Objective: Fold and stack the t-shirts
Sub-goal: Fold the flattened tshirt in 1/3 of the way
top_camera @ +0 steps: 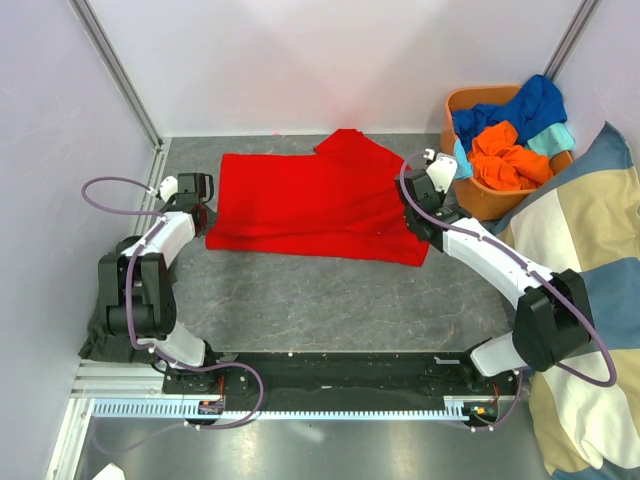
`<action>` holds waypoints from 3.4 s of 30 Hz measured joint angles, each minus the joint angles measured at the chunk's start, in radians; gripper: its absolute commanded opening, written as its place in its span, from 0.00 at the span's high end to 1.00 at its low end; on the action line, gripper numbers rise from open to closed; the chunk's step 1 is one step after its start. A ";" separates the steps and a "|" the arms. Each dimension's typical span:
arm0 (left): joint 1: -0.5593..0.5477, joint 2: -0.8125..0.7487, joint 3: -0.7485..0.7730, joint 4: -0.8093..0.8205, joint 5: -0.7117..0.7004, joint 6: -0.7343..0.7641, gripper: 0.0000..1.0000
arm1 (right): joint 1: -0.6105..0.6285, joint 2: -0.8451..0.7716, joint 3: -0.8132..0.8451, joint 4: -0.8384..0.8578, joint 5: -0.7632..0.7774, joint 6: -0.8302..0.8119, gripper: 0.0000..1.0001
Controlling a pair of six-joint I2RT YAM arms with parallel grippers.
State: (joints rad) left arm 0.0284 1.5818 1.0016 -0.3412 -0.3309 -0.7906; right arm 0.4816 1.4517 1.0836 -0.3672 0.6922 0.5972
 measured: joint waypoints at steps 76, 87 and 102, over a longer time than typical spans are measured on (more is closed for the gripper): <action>-0.271 0.063 -0.043 0.341 0.208 0.067 0.01 | 0.017 0.216 -0.023 0.153 -0.683 -0.149 0.17; -0.291 0.079 -0.043 0.335 0.212 0.066 0.01 | 0.030 0.252 -0.051 0.182 -0.696 -0.140 0.17; -0.294 0.084 -0.059 0.334 0.212 0.066 0.01 | 0.041 0.313 -0.070 0.214 -0.663 -0.130 0.16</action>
State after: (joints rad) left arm -0.2661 1.6657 0.9424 -0.0071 -0.1192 -0.7250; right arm 0.5224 1.7649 1.0138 -0.1528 0.0292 0.4675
